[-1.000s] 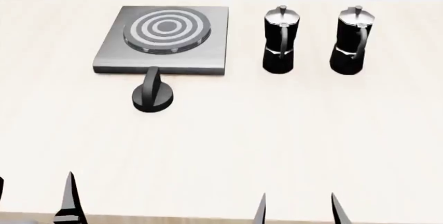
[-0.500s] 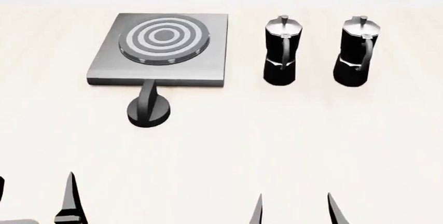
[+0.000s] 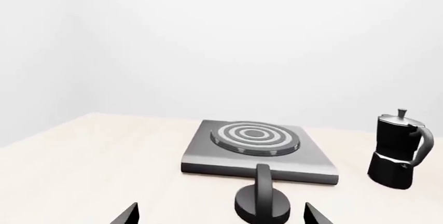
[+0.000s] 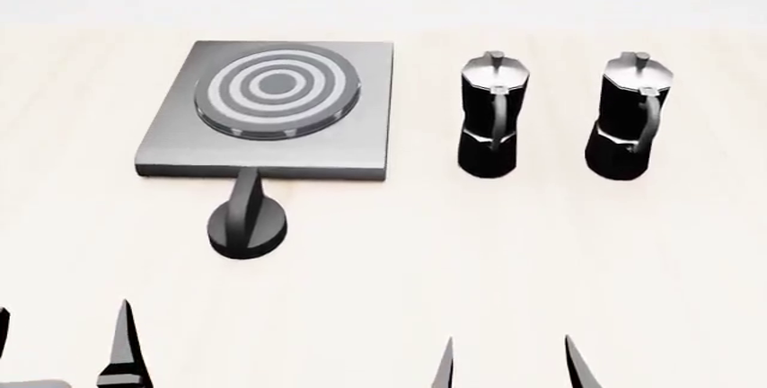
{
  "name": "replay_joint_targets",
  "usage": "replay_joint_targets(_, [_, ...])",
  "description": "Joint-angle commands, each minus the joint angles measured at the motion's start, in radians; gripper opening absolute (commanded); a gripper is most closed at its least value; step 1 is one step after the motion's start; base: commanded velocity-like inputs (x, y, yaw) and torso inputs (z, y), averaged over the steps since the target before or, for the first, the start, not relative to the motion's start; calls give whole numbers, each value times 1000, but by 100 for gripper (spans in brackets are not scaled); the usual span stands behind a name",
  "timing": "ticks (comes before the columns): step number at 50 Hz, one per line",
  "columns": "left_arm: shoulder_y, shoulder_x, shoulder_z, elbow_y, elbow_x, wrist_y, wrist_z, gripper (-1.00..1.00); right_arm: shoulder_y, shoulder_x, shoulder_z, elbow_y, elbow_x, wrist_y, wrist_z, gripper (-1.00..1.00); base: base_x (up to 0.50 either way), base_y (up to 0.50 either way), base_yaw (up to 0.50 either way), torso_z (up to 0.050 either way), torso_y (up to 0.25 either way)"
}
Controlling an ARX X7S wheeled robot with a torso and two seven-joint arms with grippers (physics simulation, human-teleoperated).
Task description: Turn off the stove.
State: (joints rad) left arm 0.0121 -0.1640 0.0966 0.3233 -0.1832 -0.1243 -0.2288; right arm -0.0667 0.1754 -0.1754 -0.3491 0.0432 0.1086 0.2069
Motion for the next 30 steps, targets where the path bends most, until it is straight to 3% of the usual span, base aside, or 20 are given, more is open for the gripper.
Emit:
replay_joint_targets(1, [1, 13, -17, -9, 12, 8, 21, 100, 1, -12, 15, 8, -15, -4, -13, 100, 250, 0, 0, 0, 0])
replay_joint_targets(30, [-2, -5, -1, -10, -1, 10, -7, 100, 1, 6, -3, 9, -8, -7, 10, 100, 249, 0, 0, 0, 0])
